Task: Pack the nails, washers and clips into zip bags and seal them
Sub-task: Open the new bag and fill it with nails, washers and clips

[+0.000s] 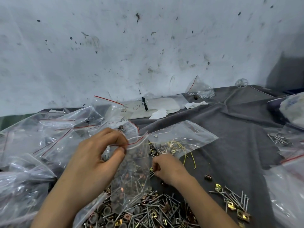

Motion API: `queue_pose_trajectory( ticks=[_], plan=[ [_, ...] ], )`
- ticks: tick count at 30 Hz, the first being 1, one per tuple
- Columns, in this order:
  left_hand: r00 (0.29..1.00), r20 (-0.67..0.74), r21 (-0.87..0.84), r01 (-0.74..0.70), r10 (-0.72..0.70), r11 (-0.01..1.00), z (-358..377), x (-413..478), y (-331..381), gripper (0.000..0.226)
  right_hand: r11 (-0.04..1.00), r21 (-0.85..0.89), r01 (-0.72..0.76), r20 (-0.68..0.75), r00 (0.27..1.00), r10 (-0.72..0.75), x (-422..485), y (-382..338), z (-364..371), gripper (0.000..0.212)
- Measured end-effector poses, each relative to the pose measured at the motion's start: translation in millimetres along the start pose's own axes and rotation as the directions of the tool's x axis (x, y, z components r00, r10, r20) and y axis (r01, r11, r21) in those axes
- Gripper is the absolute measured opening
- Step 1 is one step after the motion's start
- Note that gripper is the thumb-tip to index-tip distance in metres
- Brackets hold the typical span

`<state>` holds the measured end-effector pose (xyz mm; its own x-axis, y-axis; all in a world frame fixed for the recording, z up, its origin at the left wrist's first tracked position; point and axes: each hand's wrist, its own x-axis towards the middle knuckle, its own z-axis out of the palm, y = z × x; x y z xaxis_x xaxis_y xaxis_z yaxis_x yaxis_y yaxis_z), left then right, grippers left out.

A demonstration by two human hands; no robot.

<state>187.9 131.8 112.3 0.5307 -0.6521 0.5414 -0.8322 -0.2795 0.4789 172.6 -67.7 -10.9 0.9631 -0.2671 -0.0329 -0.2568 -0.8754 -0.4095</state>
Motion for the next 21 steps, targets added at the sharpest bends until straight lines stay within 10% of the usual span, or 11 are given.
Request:
queue_pose_trajectory(
  ticks=[15, 21],
  plan=[
    [1.000, 0.026, 0.008, -0.005, 0.005, 1.000, 2.8, 0.4, 5.6, 0.020, 0.983, 0.132, 0.130, 0.119, 0.982, -0.146, 3.6, 12.3, -0.1, 0.008],
    [0.999, 0.032, 0.012, 0.005, -0.005, 1.000, 2.9, 0.0, 5.2, 0.021, 0.807, 0.552, 0.209, -0.167, 0.976, -0.139, -18.1, 9.6, -48.6, 0.023]
  ],
)
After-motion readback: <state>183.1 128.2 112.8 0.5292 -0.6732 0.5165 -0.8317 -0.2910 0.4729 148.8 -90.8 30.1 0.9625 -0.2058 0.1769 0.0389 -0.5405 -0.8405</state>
